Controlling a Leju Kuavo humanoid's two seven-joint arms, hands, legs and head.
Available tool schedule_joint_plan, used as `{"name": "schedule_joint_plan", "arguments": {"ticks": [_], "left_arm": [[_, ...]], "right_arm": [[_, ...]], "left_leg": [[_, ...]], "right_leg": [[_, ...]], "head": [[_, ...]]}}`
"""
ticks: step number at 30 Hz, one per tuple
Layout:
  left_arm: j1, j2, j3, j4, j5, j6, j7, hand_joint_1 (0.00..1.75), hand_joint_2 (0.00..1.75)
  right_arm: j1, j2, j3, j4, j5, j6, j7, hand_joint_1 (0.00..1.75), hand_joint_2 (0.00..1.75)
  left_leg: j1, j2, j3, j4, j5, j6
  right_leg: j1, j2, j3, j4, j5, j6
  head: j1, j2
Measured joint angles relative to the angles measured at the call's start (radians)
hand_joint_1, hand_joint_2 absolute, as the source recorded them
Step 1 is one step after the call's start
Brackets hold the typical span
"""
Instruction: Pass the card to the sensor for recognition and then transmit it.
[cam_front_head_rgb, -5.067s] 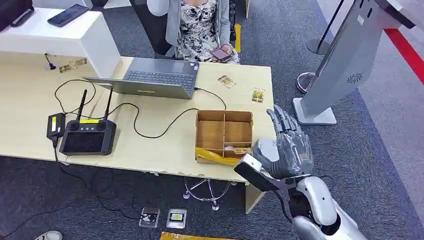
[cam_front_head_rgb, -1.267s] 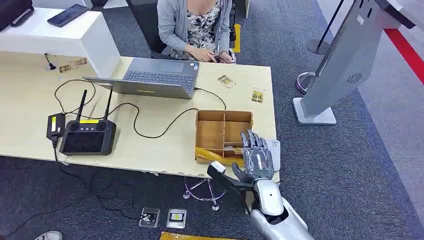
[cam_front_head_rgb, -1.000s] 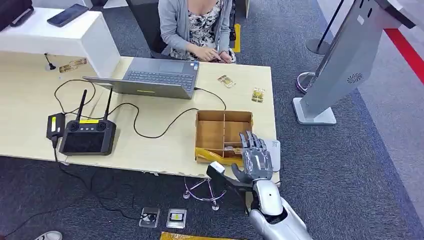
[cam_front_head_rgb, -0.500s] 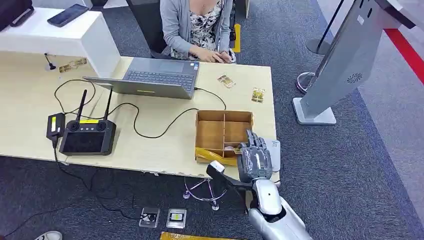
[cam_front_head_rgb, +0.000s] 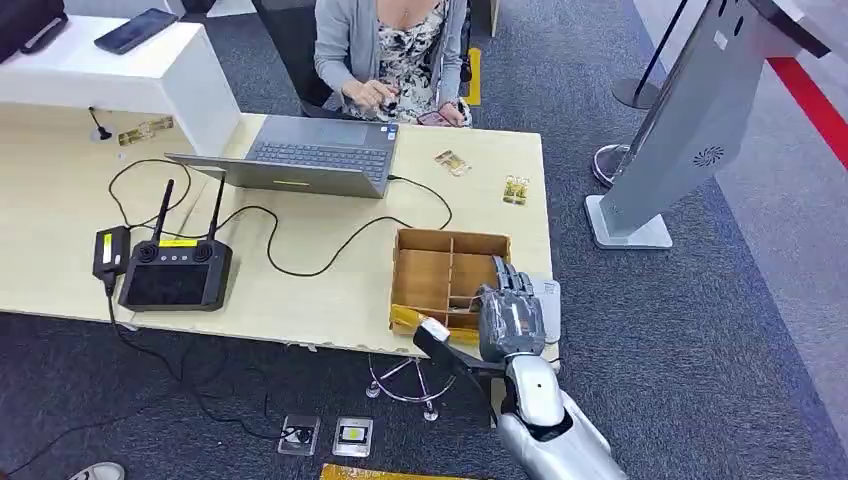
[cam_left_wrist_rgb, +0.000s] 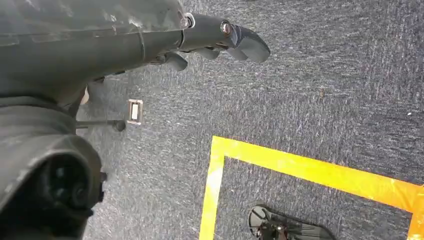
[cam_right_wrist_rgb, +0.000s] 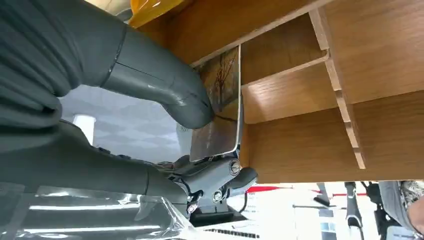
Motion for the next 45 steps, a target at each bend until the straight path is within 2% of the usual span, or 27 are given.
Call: {"name": "schedule_joint_plan", "arguments": {"ticks": [7, 18, 20, 23, 27, 31, 39, 45], "left_arm": [[0.0, 0.0, 0.0, 0.0, -0.005, 0.0, 0.001, 0.0, 0.0], [0.0, 0.0, 0.0, 0.0, -0.014, -0.002, 0.001, 0.0, 0.0], [0.0, 0.0, 0.0, 0.0, -0.029, -0.004, -0.005, 0.0, 0.0], [0.0, 0.0, 0.0, 0.0, -0.036, -0.006, -0.011, 0.0, 0.0], [0.0, 0.0, 0.0, 0.0, -0.044, -0.01, -0.013, 0.0, 0.0], [-0.001, 0.0, -0.001, 0.0, -0.052, -0.01, -0.013, 0.0, 0.0], [-0.001, 0.0, -0.002, 0.0, -0.053, -0.003, -0.012, 0.0, 0.0], [-0.001, 0.0, -0.002, 0.0, -0.053, -0.001, -0.012, 0.0, 0.0]], "right_arm": [[-0.011, 0.005, 0.001, 0.005, -0.007, -0.022, -0.013, 1.75, 1.75], [-0.06, 0.004, 0.002, -0.054, 0.019, 0.009, -0.002, 1.75, 1.75], [-0.113, 0.004, 0.003, -0.117, 0.067, 0.029, 0.007, 1.75, 1.75], [-0.176, 0.005, 0.004, -0.138, 0.083, 0.061, 0.011, 1.75, 1.75], [-0.228, 0.017, 0.005, -0.137, 0.058, 0.045, 0.002, 1.75, 1.75], [-0.283, 0.039, 0.019, -0.082, 0.01, -0.002, -0.026, 1.75, 1.75], [-0.416, 0.117, 0.032, 0.132, -0.081, -0.021, -0.083, 1.75, 1.75], [-0.489, 0.162, 0.069, 0.277, 0.017, -0.008, -0.029, 1.75, 1.75]], "left_leg": [[0.0, 0.0, 0.0, 0.0, 0.0, 0.0], [0.0, 0.0, 0.0, 0.0, 0.0, 0.0], [0.0, 0.0, 0.0, 0.0, 0.001, -0.001], [0.0, 0.0, 0.0, 0.0, 0.001, -0.001], [0.0, 0.0, 0.0, 0.0, 0.001, -0.001], [0.0, 0.0, 0.0, 0.0, 0.001, -0.001], [0.0, 0.0, -0.001, 0.0, 0.001, -0.001], [0.0, 0.0, -0.001, 0.0, 0.001, -0.001]], "right_leg": [[0.0, 0.0, 0.0, 0.0, 0.0, 0.0], [0.0, 0.0, 0.0, 0.0, 0.0, 0.0], [0.0, 0.0, 0.0, 0.0, 0.0, 0.0], [0.0, 0.001, 0.0, 0.0, 0.001, 0.0], [0.0, 0.0, 0.0, 0.001, 0.001, 0.0], [0.0, 0.0, 0.0, 0.001, 0.0, 0.0], [0.0, 0.0, 0.0, 0.001, 0.0, 0.0], [0.0, 0.0, 0.0, 0.001, 0.0, 0.0]], "head": [[0.0, 0.0], [0.0, 0.0], [0.0, 0.0], [0.0, 0.0], [0.0, 0.0], [0.0, 0.0], [0.0, 0.0], [0.0, 0.0]]}}
